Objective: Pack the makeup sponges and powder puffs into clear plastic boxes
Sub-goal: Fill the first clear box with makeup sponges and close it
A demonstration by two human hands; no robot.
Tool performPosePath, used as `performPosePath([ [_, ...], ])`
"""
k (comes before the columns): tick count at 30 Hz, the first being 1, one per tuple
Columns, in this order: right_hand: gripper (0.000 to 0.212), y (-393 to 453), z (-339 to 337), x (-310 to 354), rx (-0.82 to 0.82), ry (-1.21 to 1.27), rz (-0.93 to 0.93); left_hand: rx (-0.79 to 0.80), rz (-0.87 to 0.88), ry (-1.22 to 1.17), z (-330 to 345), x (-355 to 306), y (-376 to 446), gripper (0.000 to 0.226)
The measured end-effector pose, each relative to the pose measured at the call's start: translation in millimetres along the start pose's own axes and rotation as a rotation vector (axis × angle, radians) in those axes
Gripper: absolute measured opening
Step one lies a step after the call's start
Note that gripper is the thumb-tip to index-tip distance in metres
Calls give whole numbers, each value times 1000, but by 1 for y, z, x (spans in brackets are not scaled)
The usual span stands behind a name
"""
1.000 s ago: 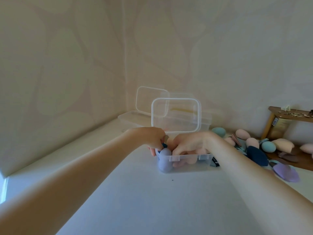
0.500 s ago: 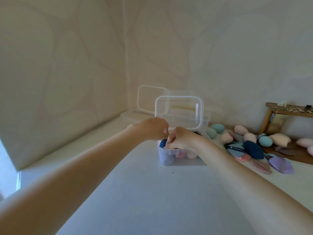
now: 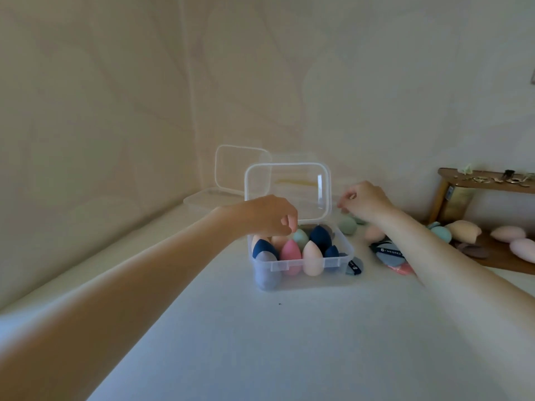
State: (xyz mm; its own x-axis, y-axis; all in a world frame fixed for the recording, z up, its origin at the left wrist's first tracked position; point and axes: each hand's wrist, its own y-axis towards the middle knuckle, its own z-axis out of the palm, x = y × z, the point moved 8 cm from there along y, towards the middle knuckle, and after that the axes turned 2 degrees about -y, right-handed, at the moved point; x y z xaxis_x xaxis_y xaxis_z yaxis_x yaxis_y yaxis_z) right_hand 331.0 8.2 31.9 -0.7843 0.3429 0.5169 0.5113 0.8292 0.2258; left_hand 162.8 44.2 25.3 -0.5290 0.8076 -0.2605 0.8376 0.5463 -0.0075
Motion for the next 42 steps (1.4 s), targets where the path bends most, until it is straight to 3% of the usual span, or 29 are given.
performPosePath([
  [3, 35, 12, 35, -21, 235, -267, 53, 2, 20, -12, 4, -2, 9, 23],
  [6, 36, 14, 51, -33, 280, -567, 120, 9, 34, -19, 9, -2, 16, 23],
  [8, 34, 10, 54, -39, 273, -635, 164, 14, 38, -15, 13, -2, 18, 24],
  [12, 23, 17, 33, -38, 103, -514, 127, 18, 28, -28, 16, -1, 18, 24],
  [15, 6, 14, -8, -20, -125, -209, 74, -6, 37, -58, 12, 1, 16, 22],
  [18, 18, -1, -35, 6, -190, 138, 7, -20, 55, -74, 11, 1, 12, 18],
  [20, 25, -14, -25, 24, -7, 318, -2, 13, 37, -56, 15, 3, 9, 16],
  [24, 8, -50, 21, 55, 560, 685, 40, 52, -24, -31, 15, 13, -3, 12],
  [27, 18, -70, 48, 61, 788, 575, -3, 55, -39, -47, 11, 21, -10, 13],
  [30, 10, -73, 64, 59, 805, 484, 14, 86, -55, -57, 12, 24, -12, 17],
  [32, 8, -70, 65, 59, 722, 429, 2, 106, -60, -63, 16, 22, -12, 22],
  [36, 23, -65, 67, 60, 593, 132, -111, 180, -76, -45, 22, 19, -11, 27],
  [42, 12, -65, 76, 61, 757, 138, -96, 318, -88, -46, 30, 19, -13, 34],
])
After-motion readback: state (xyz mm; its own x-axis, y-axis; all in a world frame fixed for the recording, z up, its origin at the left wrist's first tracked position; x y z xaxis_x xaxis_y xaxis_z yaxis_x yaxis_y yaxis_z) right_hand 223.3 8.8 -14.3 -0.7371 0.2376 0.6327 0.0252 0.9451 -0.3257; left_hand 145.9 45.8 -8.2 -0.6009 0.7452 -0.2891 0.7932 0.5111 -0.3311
